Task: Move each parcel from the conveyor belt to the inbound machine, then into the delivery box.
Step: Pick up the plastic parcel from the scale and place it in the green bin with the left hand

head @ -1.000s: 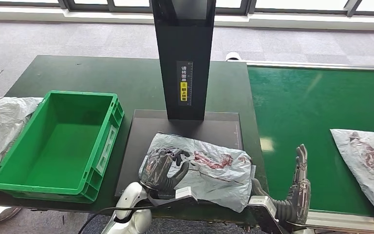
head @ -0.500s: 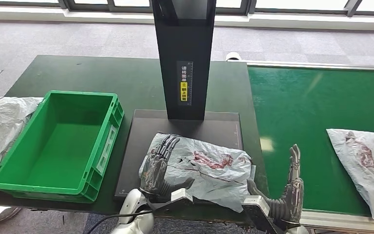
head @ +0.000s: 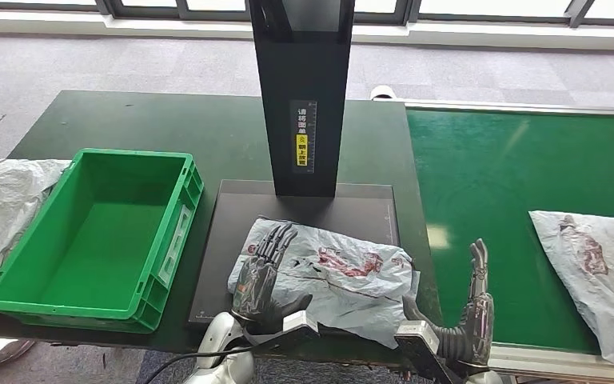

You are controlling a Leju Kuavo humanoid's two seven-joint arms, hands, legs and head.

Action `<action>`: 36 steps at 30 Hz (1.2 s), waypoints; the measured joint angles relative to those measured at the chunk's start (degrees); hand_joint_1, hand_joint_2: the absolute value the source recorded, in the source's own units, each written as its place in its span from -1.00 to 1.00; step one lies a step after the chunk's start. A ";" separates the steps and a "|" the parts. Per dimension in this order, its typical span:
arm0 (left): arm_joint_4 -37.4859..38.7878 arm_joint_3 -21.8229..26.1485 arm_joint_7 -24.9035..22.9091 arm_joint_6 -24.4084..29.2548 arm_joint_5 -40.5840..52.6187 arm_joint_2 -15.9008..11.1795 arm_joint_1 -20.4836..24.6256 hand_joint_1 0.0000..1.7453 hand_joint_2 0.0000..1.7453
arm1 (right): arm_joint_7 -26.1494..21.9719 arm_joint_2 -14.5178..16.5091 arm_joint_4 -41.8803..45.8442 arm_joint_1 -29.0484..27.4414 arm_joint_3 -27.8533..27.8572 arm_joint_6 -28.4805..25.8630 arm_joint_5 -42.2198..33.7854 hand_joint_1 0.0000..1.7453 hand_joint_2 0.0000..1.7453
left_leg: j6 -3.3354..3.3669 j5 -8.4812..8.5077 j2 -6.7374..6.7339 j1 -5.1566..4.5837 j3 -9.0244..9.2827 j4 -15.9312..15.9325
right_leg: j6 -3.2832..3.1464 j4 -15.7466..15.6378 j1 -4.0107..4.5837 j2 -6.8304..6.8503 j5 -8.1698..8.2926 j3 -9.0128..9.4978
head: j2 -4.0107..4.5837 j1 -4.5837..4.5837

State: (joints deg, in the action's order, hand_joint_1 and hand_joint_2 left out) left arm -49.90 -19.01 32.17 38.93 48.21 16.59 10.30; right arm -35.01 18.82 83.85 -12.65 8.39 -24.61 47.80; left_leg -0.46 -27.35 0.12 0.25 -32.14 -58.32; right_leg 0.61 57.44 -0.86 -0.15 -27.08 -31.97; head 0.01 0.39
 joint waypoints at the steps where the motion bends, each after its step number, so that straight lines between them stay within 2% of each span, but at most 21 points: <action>1: 0.07 0.00 0.00 0.00 0.00 0.00 0.01 -1.00 -1.00 | 0.00 0.00 -0.02 0.00 0.00 0.00 0.00 -1.00 1.00 | 0.00 0.00 0.00 0.00 0.00 0.00 | 0.00 0.00 0.00 0.00 0.00 0.00 | 0.00 0.00; 5: 0.20 0.00 -0.05 -0.07 0.03 0.01 0.04 -1.00 1.00 | -0.01 0.00 -0.16 0.02 0.00 -0.02 -0.03 -1.00 1.00 | 0.00 0.00 0.00 0.00 0.00 0.00 | 0.00 0.00 0.00 0.00 0.00 0.00 | -0.01 0.00; 8: 0.97 -0.01 -1.43 -1.92 0.63 0.04 0.41 -1.00 1.00 | -0.35 -0.11 -0.68 0.37 0.00 -0.53 -0.59 -1.00 1.00 | 0.00 0.00 0.00 0.00 -0.01 0.00 | 0.00 0.00 0.00 0.00 0.00 0.00 | -0.01 0.00; 10: 2.67 -0.01 -2.41 -3.05 1.08 0.16 1.08 -1.00 0.00 | -0.95 -0.34 -1.94 1.33 -0.02 -1.58 -1.39 -1.00 1.00 | 0.00 0.00 -0.01 0.00 0.00 0.00 | -0.01 0.00 0.00 -0.01 0.01 -0.01 | -0.01 0.00; 12: 4.70 -0.01 -2.48 -2.75 1.13 0.35 1.79 -1.00 0.00 | -1.57 -0.65 -3.81 2.59 -0.15 -3.04 -2.37 -1.00 1.00 | 0.00 0.01 -0.02 0.00 0.01 0.00 | -0.01 0.00 0.00 -0.02 0.02 -0.01 | -0.01 0.00; 14: 6.38 -0.01 -2.20 -2.12 0.92 0.52 2.34 -1.00 1.00 | -2.12 -0.96 -5.90 3.81 -0.48 -4.51 -3.43 -1.00 1.00 | 0.01 0.04 -0.02 0.00 0.01 0.00 | -0.02 0.00 0.00 -0.03 0.03 -0.01 | -0.01 0.00; 19: 8.80 -0.01 0.19 -1.31 -1.72 0.73 2.98 -1.00 1.00 | -3.91 -1.74 -12.35 7.71 -1.81 -8.18 -7.02 -1.00 1.00 | -0.01 0.07 -0.04 0.00 0.02 0.00 | -0.03 0.01 0.00 -0.05 0.04 -0.04 | -0.01 0.00; 21: 9.57 -0.06 -0.21 -1.96 -1.44 0.77 3.20 -1.00 1.00 | -4.59 -2.11 -15.14 9.26 -2.56 -9.39 -8.74 -1.00 1.00 | -0.01 0.08 -0.04 0.00 0.01 0.00 | -0.03 0.01 0.00 -0.04 0.04 -0.05 | -0.01 0.00; 22: 10.39 -0.31 -2.04 -3.38 0.22 0.81 3.53 -1.00 1.00 | -4.80 -2.37 -16.62 10.06 -3.09 -9.91 -9.85 -1.00 1.00 | -0.01 0.08 -0.02 0.00 0.00 0.00 | -0.03 0.01 0.00 -0.02 0.04 -0.04 | -0.01 0.00; 26: 14.96 -4.71 -14.47 -10.23 11.47 1.05 5.53 -1.00 1.00 | -5.08 -3.98 -23.76 14.15 -7.90 -12.84 -14.83 -1.00 1.00 | -0.01 0.09 0.01 0.00 0.03 0.00 | -0.03 0.01 0.00 0.01 0.04 0.02 | -0.01 0.01; 30: 16.91 -7.85 -16.15 -10.56 13.35 1.32 6.90 -1.00 1.00 | -5.13 -5.02 -28.28 16.44 -11.82 -14.61 -17.13 -1.00 1.00 | 0.00 0.09 0.17 0.00 0.17 0.00 | -0.01 -0.02 0.00 0.15 0.02 0.23 | -0.01 0.01; 36: 17.88 -9.01 -16.63 -12.09 14.27 1.73 8.08 -1.00 1.00 | -5.14 -6.08 -30.66 17.21 -13.85 -15.22 -18.05 -1.00 1.00 | 0.05 0.11 0.19 0.00 0.29 0.01 | 0.02 -0.05 -0.01 0.21 0.02 0.39 | -0.01 0.00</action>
State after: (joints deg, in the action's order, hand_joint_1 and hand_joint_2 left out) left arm -32.03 -28.02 15.55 26.83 62.47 18.32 18.37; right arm -40.15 12.74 53.19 4.56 -5.45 -39.83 29.75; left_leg -0.41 -27.24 0.31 0.24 -31.85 -58.31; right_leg 0.64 57.39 -0.87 0.06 -27.07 -31.58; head 0.01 0.39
